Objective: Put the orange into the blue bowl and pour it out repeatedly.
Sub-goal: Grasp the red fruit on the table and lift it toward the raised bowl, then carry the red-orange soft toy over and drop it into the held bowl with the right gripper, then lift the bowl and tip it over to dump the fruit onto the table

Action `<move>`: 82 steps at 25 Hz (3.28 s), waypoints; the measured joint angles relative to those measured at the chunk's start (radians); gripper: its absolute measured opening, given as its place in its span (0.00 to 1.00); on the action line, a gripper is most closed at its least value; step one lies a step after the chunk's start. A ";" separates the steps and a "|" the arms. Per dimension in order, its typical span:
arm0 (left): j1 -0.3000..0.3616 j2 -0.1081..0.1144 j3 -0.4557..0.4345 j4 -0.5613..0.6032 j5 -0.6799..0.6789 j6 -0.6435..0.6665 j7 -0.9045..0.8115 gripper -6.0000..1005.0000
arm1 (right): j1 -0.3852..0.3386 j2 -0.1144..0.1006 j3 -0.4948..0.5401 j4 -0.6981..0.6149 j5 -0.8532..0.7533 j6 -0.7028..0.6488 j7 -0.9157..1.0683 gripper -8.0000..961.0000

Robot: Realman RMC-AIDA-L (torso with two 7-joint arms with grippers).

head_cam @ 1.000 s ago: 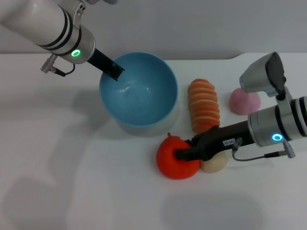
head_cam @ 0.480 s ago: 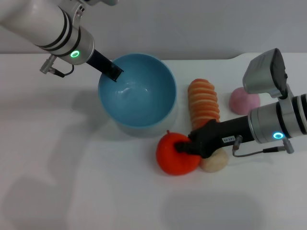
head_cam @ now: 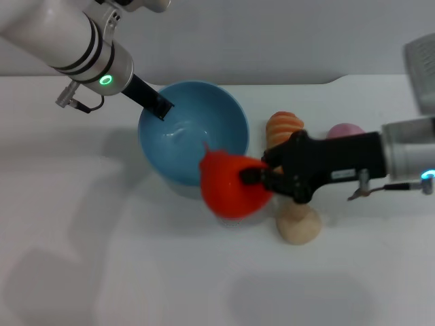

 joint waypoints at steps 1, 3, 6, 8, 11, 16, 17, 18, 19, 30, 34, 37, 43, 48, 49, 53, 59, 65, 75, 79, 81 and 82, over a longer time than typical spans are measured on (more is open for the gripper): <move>-0.002 0.000 0.000 0.000 0.000 0.008 0.001 0.01 | -0.012 -0.001 0.006 -0.038 0.011 -0.020 0.005 0.05; -0.008 0.000 0.000 0.000 0.000 0.034 0.006 0.01 | -0.033 -0.001 0.029 -0.119 0.032 -0.077 0.009 0.05; -0.022 -0.003 0.015 0.001 -0.006 0.088 0.009 0.01 | -0.047 -0.002 0.073 -0.179 0.036 -0.118 0.012 0.04; -0.028 -0.004 0.035 0.007 -0.011 0.113 0.006 0.01 | -0.054 -0.002 0.103 -0.197 0.037 -0.125 0.014 0.03; -0.032 -0.005 0.060 0.013 -0.039 0.139 0.006 0.01 | -0.056 -0.003 0.120 -0.192 0.037 -0.120 0.014 0.03; -0.026 -0.005 0.085 0.014 -0.110 0.134 0.015 0.01 | -0.041 -0.003 0.123 -0.110 0.034 -0.070 0.014 0.04; -0.024 -0.005 0.087 0.012 -0.115 0.131 0.015 0.01 | -0.035 -0.002 0.122 -0.090 0.035 -0.060 0.015 0.04; -0.022 -0.005 0.091 0.011 -0.118 0.127 0.016 0.01 | -0.025 -0.002 0.122 -0.061 0.036 -0.048 0.019 0.04; -0.020 -0.005 0.096 0.011 -0.119 0.127 0.016 0.01 | -0.015 -0.002 0.122 -0.038 0.037 -0.037 0.028 0.04; -0.006 -0.003 0.113 0.007 -0.123 0.080 0.018 0.01 | 0.012 -0.003 0.115 0.028 0.028 0.035 0.097 0.28; 0.000 -0.003 0.115 0.006 -0.123 0.056 0.019 0.01 | -0.002 -0.003 0.131 0.011 0.028 0.036 0.098 0.36; 0.004 -0.002 0.117 0.006 -0.121 0.025 0.020 0.01 | -0.034 -0.001 0.185 -0.034 0.031 0.054 0.094 0.42; 0.028 -0.001 0.132 0.004 -0.115 -0.075 0.029 0.01 | -0.176 0.004 0.313 -0.190 0.040 0.179 0.014 0.53; 0.036 0.000 0.165 0.003 -0.110 -0.142 0.052 0.01 | -0.234 0.006 0.396 -0.142 0.046 0.295 -0.055 0.59; 0.036 0.000 0.174 0.003 -0.108 -0.155 0.057 0.01 | -0.243 0.005 0.413 -0.111 0.057 0.308 -0.082 0.60; 0.038 -0.001 0.237 0.036 -0.080 -0.242 0.082 0.01 | -0.262 0.004 0.500 0.013 0.155 0.323 -0.202 0.67; 0.079 -0.003 0.373 0.147 0.040 -0.434 0.094 0.01 | -0.306 0.005 0.526 0.090 0.283 0.310 -0.316 0.77; 0.182 -0.005 0.541 0.268 0.186 -0.632 0.118 0.01 | -0.307 0.004 0.526 0.147 0.289 0.310 -0.365 0.77; 0.424 -0.006 0.636 0.353 0.190 -0.952 0.469 0.01 | -0.289 0.005 0.526 0.157 0.290 0.309 -0.376 0.77; 0.517 -0.006 0.702 0.343 0.191 -1.152 0.647 0.01 | -0.275 0.004 0.525 0.169 0.290 0.309 -0.376 0.77; 0.548 -0.007 0.742 0.336 0.191 -1.227 0.737 0.01 | -0.272 0.004 0.527 0.170 0.290 0.309 -0.376 0.77; 0.556 -0.008 0.752 0.335 0.191 -1.241 0.762 0.01 | -0.271 0.004 0.526 0.170 0.290 0.309 -0.377 0.77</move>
